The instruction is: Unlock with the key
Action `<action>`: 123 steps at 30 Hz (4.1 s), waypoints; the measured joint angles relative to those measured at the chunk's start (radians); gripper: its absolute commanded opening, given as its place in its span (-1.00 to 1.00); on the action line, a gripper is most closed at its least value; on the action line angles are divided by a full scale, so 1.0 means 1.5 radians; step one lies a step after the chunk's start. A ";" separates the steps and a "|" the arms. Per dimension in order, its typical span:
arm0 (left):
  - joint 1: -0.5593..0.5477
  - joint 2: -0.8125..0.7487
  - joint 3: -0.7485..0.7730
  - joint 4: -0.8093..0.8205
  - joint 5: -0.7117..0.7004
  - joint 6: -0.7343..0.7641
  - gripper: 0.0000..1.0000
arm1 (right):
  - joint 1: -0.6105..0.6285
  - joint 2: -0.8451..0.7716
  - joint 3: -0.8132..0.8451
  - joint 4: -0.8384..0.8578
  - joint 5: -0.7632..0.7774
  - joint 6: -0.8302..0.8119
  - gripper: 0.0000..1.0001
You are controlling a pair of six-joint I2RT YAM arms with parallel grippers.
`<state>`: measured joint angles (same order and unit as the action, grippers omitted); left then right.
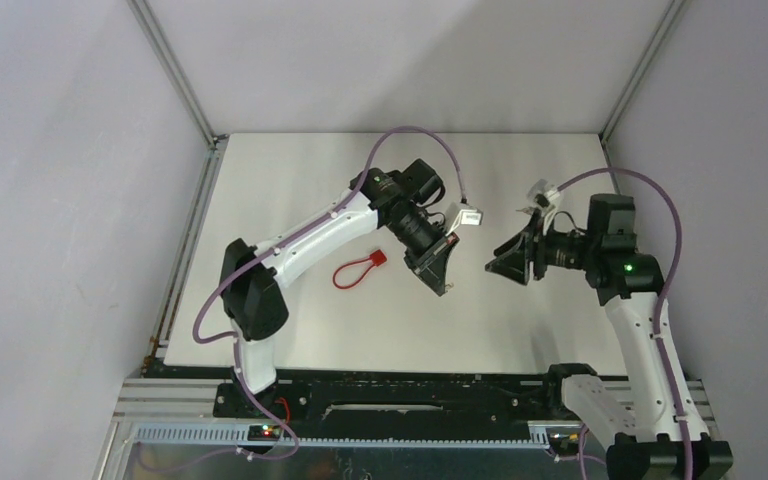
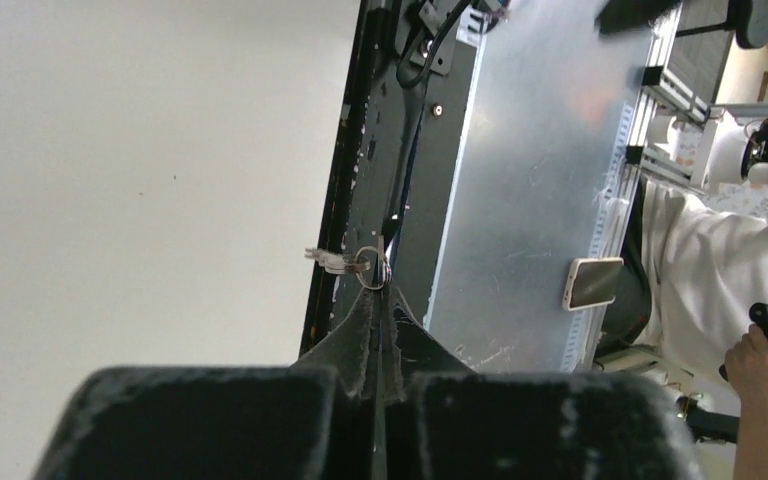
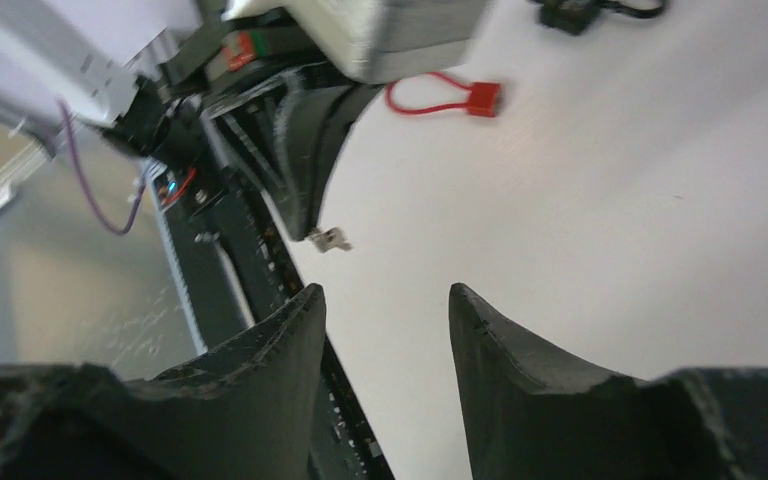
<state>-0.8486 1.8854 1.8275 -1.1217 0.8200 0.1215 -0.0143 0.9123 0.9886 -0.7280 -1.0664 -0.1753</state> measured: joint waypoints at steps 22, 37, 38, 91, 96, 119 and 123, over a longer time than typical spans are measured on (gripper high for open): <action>0.000 0.000 0.000 -0.043 0.038 0.032 -1.00 | 0.387 0.085 0.030 -0.031 0.250 -0.214 -0.14; 0.003 -0.003 0.000 -0.069 0.052 0.164 -1.00 | 0.351 0.062 0.052 -0.047 0.206 -0.227 -0.12; 0.004 -0.007 0.000 -0.070 0.050 0.184 -1.00 | 0.341 0.052 0.052 -0.050 0.196 -0.229 -0.12; -0.020 -0.223 -0.063 0.021 0.086 0.391 -1.00 | 0.315 0.191 0.157 -0.149 -0.180 -0.307 -1.00; -0.019 -0.223 -0.074 0.025 0.086 0.397 -1.00 | 0.297 0.184 0.157 -0.161 -0.178 -0.312 -1.00; -0.017 -0.189 -0.063 0.004 0.021 0.384 -1.00 | 0.270 0.106 0.118 -0.169 -0.051 -0.371 -0.62; -0.017 -0.187 -0.049 -0.027 -0.007 0.383 -1.00 | 0.267 0.087 0.096 -0.173 -0.014 -0.379 -0.30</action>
<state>-0.8742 1.6047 1.7546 -1.1618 0.8101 0.6956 0.3855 1.0428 1.1324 -0.9871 -1.0882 -0.7437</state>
